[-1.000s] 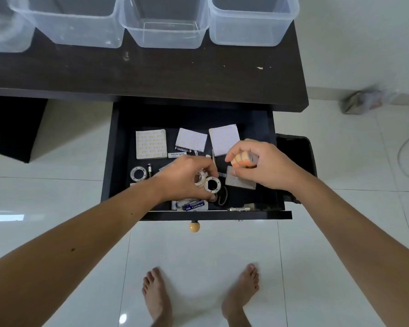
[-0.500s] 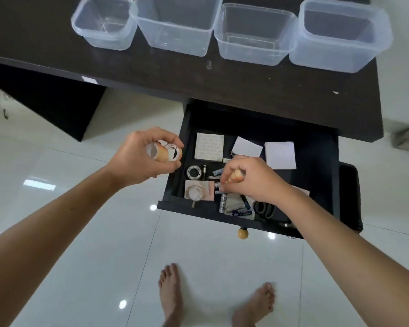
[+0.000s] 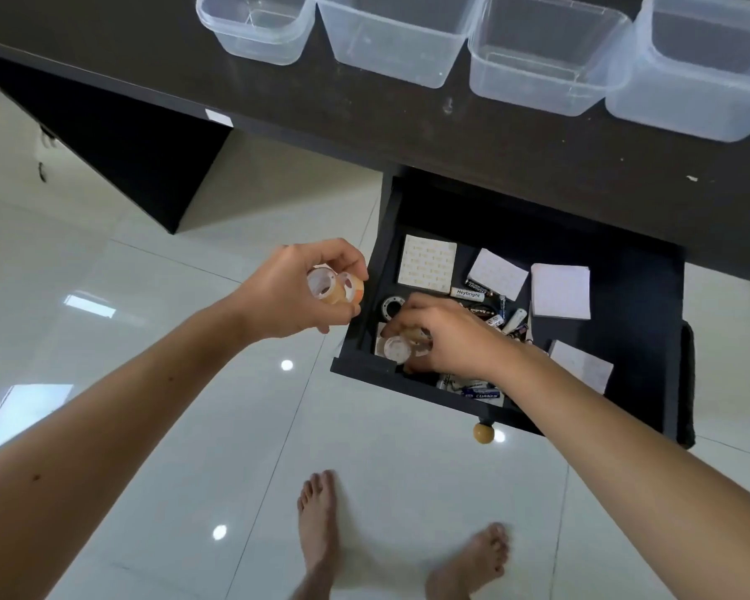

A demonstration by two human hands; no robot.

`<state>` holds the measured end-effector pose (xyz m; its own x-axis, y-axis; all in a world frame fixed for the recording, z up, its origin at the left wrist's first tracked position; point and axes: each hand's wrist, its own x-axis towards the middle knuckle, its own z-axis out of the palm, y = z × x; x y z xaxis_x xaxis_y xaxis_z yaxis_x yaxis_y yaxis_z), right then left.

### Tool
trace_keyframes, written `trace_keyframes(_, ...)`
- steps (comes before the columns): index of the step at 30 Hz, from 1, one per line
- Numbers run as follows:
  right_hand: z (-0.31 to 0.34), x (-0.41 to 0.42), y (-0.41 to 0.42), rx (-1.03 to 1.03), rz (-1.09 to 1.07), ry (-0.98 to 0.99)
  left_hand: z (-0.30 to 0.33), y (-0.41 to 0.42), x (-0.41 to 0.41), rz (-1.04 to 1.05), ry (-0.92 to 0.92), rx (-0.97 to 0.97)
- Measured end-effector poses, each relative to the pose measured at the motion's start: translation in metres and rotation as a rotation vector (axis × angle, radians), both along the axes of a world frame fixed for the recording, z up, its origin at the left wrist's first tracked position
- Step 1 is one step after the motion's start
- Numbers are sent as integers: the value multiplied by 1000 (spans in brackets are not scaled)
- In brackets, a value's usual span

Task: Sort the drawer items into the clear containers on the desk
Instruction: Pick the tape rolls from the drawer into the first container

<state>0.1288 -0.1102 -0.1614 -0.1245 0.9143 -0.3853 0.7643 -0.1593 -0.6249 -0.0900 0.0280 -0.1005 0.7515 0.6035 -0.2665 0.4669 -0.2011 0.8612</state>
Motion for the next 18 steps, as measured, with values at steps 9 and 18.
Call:
trace_keyframes(9, 3, 5, -5, 76, -92, 15, -6, -7, 2, -47, 1, -51)
trace_keyframes(18, 1, 10, 12, 157, -204, 38, -2, -5, 0, -47, 20, -68)
